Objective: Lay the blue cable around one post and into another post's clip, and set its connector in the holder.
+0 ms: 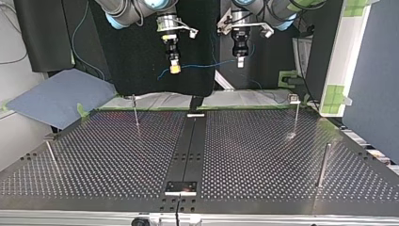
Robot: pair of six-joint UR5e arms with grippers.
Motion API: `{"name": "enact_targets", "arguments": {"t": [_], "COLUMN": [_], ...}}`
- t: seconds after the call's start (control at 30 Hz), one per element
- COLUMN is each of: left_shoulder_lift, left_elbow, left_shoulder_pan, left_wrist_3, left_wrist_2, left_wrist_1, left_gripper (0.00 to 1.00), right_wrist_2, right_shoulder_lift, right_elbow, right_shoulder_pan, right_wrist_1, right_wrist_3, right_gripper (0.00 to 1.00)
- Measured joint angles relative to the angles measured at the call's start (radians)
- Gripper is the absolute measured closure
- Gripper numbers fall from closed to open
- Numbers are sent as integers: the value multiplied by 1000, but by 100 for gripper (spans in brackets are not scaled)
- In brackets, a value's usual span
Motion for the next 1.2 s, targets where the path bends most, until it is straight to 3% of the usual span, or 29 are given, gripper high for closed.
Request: {"name": "enact_targets", "arguments": {"t": [0.2,0.37,0.5,0.9,1.2], "left_shoulder_lift": [0,0,0,4,19], "left_elbow": [0,0,0,-3,-54], "left_shoulder_pan": [0,0,0,-3,-45], "left_wrist_3": [0,0,0,3,12], "left_wrist_2": [0,0,0,3,52], "left_wrist_1": [0,0,0,1,1], "left_gripper": [100,100,100,100,100], "right_wrist_2": [-1,-1,-2,-2,-2], "right_shoulder_lift": [7,45,75,90,91], "right_elbow": [0,0,0,0,0], "right_shoulder_pan": [7,44,60,64,64], "right_wrist_1": [6,13,14,14,14], "right_wrist_3": [-2,-3,-3,-3,-3], "right_gripper": [100,100,100,100,100]}}
